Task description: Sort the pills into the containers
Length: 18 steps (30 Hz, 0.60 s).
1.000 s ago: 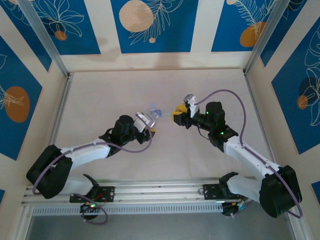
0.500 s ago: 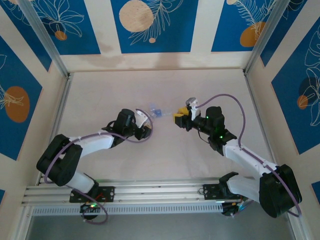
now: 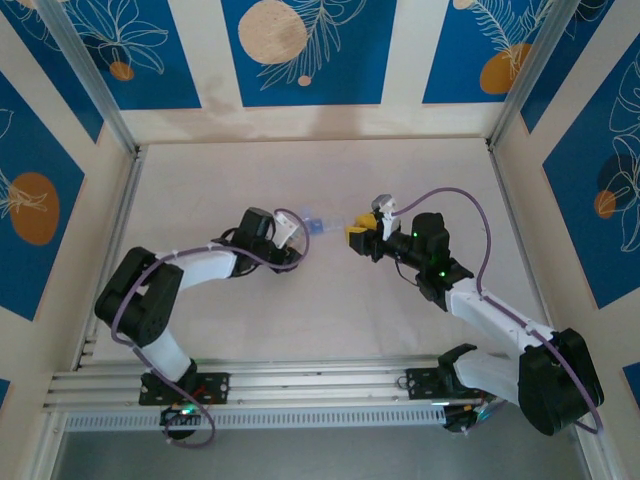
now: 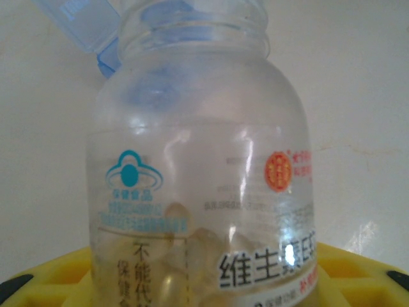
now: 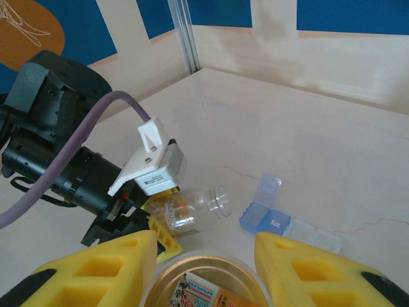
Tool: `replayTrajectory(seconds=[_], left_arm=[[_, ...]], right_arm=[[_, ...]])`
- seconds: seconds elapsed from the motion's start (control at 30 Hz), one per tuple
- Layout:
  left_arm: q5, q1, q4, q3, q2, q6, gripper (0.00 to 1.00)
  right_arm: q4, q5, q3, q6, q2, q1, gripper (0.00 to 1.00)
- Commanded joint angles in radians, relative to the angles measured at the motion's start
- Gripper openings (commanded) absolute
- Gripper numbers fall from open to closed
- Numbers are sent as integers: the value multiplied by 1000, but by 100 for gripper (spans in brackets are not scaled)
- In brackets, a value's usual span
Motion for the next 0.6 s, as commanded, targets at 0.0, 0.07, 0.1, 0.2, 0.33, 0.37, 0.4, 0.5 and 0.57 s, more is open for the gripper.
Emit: replayTrajectory(seconds=[0.0, 0.07, 0.1, 0.2, 0.33, 0.37, 0.4, 0.5, 0.57], left_arm=[[12, 18, -75, 58, 31, 18, 0], [14, 22, -100, 76, 41, 15, 0], [19, 27, -110, 84, 44, 13, 0], [21, 30, -152, 119, 64, 7, 0], [17, 35, -226, 180, 98, -3, 0], [18, 34, -241, 193, 106, -4, 0], [21, 34, -250, 202, 113, -5, 0], [20, 34, -276, 223, 131, -6, 0], [19, 33, -294, 241, 142, -6, 0]], right_arm=[[12, -26, 12, 8, 14, 1, 0], [10, -28, 14, 9, 14, 0, 0], [10, -28, 13, 9, 16, 0, 0], [8, -27, 16, 7, 17, 1, 0], [4, -30, 18, 9, 20, 1, 0], [2, -31, 19, 9, 20, 1, 0], [0, -32, 19, 9, 20, 1, 0], [-4, -33, 22, 8, 18, 2, 0], [-5, -37, 22, 9, 16, 1, 0]])
